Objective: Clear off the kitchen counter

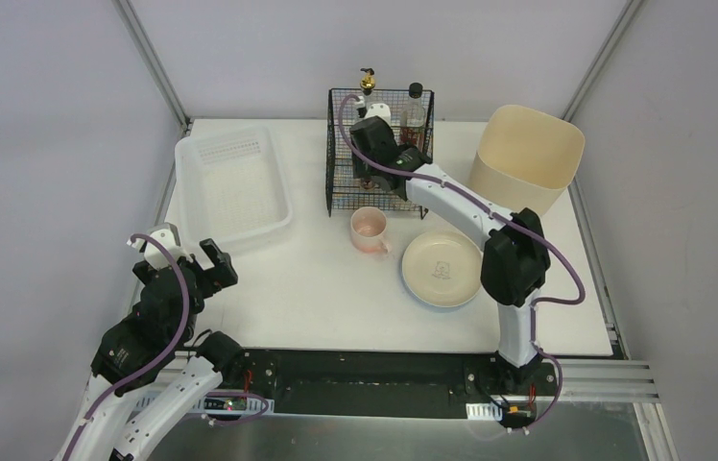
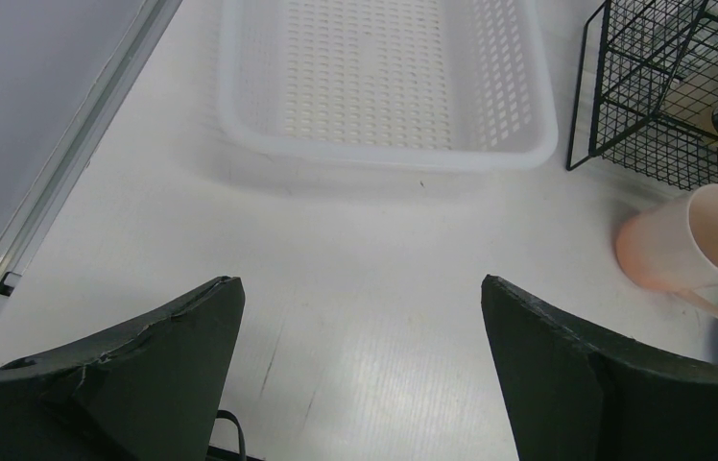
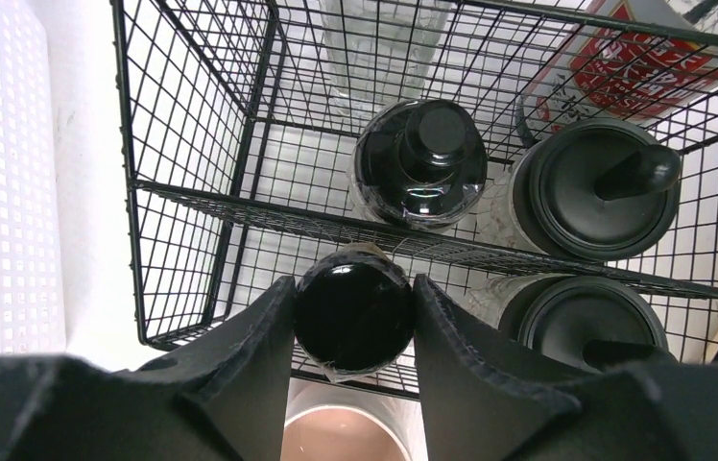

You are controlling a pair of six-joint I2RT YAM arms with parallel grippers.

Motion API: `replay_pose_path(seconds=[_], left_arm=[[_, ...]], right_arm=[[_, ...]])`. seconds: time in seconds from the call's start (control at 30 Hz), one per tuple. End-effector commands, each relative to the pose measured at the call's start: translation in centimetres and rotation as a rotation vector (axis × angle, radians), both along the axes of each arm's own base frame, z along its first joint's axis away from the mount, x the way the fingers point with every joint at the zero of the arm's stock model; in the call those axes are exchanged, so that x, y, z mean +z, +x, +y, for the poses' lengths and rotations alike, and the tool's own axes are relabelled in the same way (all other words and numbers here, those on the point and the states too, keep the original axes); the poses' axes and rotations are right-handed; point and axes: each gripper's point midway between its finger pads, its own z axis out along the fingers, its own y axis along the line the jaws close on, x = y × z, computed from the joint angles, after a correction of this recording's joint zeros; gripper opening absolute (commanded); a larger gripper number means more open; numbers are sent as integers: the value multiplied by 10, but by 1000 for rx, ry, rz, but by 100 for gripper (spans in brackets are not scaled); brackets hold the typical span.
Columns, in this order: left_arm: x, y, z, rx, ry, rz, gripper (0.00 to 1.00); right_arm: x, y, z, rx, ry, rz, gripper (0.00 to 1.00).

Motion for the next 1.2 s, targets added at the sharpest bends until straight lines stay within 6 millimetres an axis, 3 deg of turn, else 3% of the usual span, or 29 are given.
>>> replay_pose_path(seconds=[0.0, 0.37, 0.5, 0.57, 0.7, 0.8, 0.97, 1.17], left_arm=[[4, 0, 0, 2, 0, 4, 100], [4, 0, 0, 1, -1, 5, 99], [4, 0, 0, 1, -1, 5, 100], [4, 0, 0, 0, -1, 5, 100], [4, 0, 0, 1, -2, 4, 100], [4, 0, 0, 0, -2, 4, 100], [4, 0, 0, 1, -1, 6, 100], [3, 1, -1, 0, 3, 12, 100]], right_arm=[[-4, 6, 3, -19, 57, 13, 23], [-37, 1, 3, -17, 27, 153, 28], [-40, -2, 1, -18, 23, 167, 35], [-39, -3, 1, -21, 27, 166, 45], [-28, -5, -1, -27, 48, 155, 65], [-15, -9, -1, -26, 70, 140, 72], [12, -17, -4, -23, 88, 90, 77], [51, -46, -5, 14, 111, 10, 79]])
